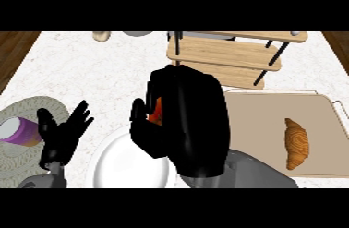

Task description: Pick the tomato from the tray and place it in the tiered shelf

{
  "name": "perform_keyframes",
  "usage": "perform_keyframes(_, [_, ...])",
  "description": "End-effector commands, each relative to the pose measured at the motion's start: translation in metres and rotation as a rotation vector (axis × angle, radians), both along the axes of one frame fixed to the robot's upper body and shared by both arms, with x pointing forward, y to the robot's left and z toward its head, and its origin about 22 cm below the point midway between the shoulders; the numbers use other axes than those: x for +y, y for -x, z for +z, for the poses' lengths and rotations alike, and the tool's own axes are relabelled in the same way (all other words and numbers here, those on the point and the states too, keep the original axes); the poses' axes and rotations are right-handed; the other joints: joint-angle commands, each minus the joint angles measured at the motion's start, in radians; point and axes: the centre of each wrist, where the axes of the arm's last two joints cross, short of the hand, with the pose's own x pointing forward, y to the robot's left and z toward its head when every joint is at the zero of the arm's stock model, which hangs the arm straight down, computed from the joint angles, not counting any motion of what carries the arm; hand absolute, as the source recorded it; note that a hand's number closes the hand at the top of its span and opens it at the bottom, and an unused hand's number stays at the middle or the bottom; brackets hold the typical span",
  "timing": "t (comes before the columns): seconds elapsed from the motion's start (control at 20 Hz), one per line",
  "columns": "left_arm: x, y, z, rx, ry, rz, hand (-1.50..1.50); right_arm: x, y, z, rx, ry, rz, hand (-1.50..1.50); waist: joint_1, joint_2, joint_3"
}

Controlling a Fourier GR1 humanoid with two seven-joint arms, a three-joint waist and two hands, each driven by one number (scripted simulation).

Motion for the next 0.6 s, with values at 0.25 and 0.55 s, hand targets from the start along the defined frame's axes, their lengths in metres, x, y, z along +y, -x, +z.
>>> perform_keyframes(0.25, [0.01, 0.009, -0.008, 0.04, 0.002, 0.001, 0.0, -0.01, -0.01, 0.099, 0.008, -0.043, -0.208, 1.5, -0.012, 0.003, -0.004])
perform_keyframes(0.55, [0.01, 0.001, -0.001, 0.016, 0.02, -0.002, 0.0, -0.045, -0.049, 0.139, -0.017, -0.094, -0.255, 1.5, -0.01, 0.009, -0.003])
